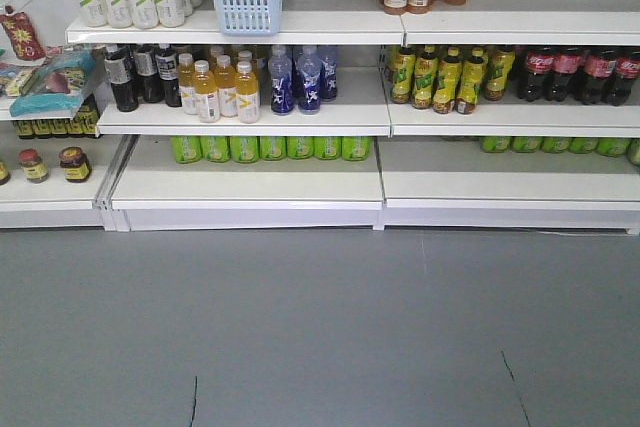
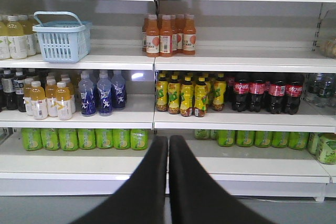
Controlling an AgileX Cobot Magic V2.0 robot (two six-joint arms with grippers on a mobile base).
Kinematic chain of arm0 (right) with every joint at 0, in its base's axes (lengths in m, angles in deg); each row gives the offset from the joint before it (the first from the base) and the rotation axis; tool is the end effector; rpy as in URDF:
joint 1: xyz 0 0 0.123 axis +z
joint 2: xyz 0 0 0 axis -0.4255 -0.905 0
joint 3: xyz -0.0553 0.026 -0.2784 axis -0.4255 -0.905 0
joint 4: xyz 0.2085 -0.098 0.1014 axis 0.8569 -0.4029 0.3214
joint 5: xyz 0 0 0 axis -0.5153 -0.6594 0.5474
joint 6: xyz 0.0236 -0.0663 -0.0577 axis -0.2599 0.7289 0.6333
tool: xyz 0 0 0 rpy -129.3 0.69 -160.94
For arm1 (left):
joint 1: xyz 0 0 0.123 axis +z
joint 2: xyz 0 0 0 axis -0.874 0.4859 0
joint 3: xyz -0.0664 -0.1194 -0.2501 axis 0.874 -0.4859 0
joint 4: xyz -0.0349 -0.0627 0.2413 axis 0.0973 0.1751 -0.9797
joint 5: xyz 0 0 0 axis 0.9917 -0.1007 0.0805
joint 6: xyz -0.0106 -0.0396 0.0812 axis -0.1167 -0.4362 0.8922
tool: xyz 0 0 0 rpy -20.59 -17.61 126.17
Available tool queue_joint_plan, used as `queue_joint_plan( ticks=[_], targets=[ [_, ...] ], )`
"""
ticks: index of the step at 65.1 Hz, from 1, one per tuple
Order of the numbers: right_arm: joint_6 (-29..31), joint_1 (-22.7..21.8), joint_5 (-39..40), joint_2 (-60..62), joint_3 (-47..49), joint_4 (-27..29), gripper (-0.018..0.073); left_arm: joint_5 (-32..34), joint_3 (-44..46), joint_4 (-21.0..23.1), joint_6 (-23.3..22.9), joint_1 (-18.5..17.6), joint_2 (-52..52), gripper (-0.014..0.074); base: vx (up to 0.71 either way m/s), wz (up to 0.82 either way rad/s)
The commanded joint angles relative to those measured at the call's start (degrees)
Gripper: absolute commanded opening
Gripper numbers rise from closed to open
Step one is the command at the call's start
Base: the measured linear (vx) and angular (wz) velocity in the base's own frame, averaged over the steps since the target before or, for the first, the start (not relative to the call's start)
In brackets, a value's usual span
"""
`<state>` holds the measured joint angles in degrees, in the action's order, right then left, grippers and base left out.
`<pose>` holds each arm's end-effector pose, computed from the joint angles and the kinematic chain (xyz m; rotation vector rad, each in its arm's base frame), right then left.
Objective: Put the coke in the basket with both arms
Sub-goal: 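Drive the base toward the shelf holding the light-blue basket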
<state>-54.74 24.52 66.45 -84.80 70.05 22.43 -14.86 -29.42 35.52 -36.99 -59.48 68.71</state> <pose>0.0568 -0.0025 0.1961 -0.0049 1.5918 -0.0551 0.0571 0.0018 0.2033 -0.1669 1.4859 -0.1339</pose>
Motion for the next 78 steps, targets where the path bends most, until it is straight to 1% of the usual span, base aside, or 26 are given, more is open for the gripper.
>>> queue_joint_plan(
  ticks=[1,42,78],
  targets=[
    [0.42,-0.39,4.27,0.75,-0.42,-0.44,-0.0005,4.03,1.88,0.50,-0.67,-0.19,-1.11,-0.0006,0.05,0.00],
    [0.42,-0.39,4.27,0.75,-0.42,-0.44,-0.0005,4.03,1.88,0.50,-0.67,-0.19,-1.11,-0.0006,0.09,0.06],
    [0.42,-0.39,4.27,0.75,-0.42,-0.44,-0.0005,4.03,1.88,0.50,-0.67,-0.19,-1.11,-0.0006,0.16,0.02]
  ],
)
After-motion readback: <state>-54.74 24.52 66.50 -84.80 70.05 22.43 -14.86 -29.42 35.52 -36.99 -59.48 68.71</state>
